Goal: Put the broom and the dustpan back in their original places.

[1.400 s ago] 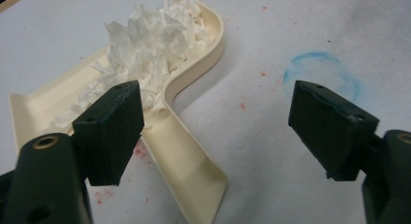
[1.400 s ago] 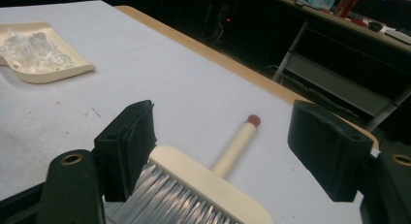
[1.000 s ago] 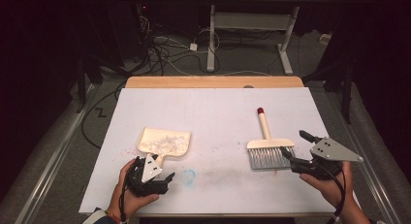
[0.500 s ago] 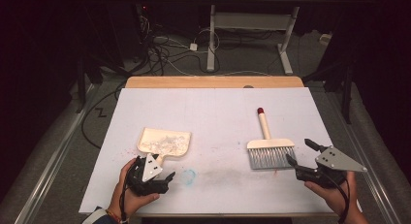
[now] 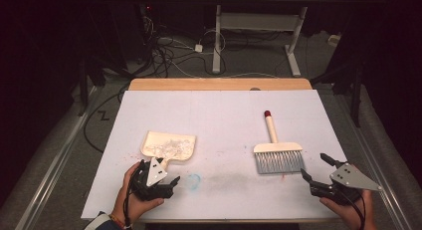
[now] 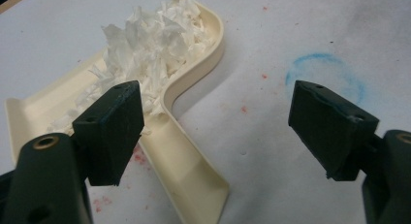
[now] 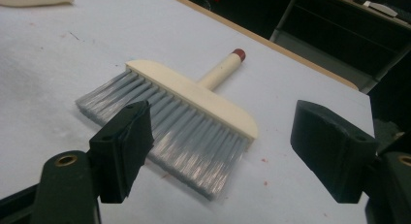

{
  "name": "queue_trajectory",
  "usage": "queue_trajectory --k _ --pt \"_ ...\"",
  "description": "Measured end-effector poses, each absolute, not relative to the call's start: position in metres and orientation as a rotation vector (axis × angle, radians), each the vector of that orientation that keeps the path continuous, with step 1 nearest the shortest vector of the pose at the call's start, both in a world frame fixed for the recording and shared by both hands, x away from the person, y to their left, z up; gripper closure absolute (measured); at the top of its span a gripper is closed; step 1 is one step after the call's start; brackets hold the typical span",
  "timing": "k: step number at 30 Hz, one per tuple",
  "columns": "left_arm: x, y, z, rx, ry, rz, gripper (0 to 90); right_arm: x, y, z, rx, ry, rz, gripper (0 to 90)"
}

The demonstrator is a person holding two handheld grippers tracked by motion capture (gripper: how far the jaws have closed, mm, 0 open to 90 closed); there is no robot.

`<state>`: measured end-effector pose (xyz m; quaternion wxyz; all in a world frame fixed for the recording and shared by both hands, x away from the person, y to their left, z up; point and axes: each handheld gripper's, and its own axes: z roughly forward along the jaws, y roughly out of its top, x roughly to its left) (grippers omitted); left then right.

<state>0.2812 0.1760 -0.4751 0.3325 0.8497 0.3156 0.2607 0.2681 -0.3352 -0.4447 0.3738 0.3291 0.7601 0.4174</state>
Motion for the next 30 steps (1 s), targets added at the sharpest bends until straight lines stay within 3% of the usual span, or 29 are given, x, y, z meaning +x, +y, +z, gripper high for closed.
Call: queue_trajectory --k 8,30 --pt "0.279 0.175 -0.475 2.219 0.837 0.674 19.8 0.261 -0.342 -0.459 0.871 1.976 1.053 22.6" --pt "0.277 0.172 -0.476 2.241 0.799 0.678 19.8 0.255 -0.340 -0.453 0.838 1.956 1.030 22.3"
